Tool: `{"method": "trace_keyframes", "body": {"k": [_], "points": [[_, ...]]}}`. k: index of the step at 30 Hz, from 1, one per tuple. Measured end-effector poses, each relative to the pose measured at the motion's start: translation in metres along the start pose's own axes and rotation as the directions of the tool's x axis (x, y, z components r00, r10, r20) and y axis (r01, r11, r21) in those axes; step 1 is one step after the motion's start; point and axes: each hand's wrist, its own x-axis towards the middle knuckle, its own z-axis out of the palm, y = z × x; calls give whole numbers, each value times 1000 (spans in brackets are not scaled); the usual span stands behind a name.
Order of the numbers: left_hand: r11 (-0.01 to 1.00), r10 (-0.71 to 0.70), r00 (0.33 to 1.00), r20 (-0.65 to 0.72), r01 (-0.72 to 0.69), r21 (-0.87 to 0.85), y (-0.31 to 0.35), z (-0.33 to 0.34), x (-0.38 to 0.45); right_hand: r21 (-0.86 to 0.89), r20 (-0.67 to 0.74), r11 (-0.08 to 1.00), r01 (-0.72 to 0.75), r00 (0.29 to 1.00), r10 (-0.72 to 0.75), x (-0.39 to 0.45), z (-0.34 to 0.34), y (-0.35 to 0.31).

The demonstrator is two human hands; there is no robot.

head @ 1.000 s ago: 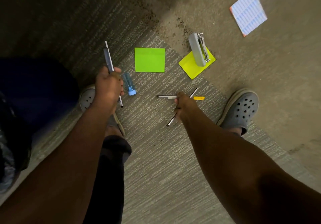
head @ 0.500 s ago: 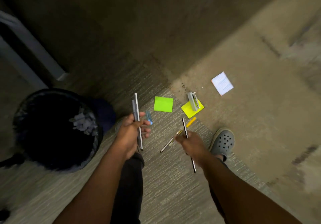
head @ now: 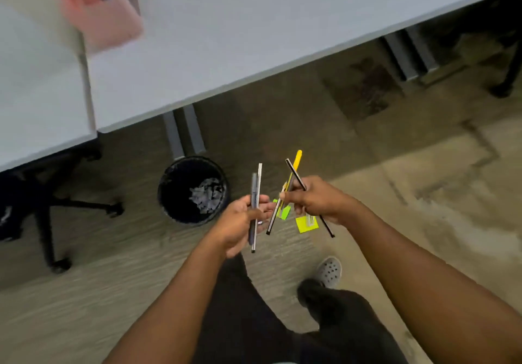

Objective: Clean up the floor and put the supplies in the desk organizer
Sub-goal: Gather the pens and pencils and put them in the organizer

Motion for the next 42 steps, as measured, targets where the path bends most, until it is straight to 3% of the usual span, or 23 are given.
{"method": "trace_keyframes", "body": {"k": [4, 10, 15, 22, 28, 37, 42], "points": [[994, 51, 998, 29, -47, -101, 18, -5, -52, -78, 29, 996, 40, 999, -38, -33, 21, -55], [970, 58, 983, 176, -13, -244, 48, -52, -92, -128, -62, 990, 57, 996, -66, -38, 62, -98], [977, 83, 967, 241, -32, -209, 79, -113, -110, -121, -70, 991, 53, 996, -62, -14, 123, -128], [991, 132, 976, 173, -131, -18, 118, -203, -128, -130, -48, 990, 51, 997, -58, 20, 214, -182], [984, 170, 977, 127, -162, -72, 135, -248, -136, -82, -75, 993, 81, 993, -87, 29, 259, -212], [941, 206, 976, 65, -179, -287, 153, -274, -134, -69, -118, 993, 100, 987, -108, 53, 269, -245], [936, 253, 967, -10, -248, -250, 171, -274, -126, -68, -45, 989, 135, 989, -138, 80, 271, -262]]}}
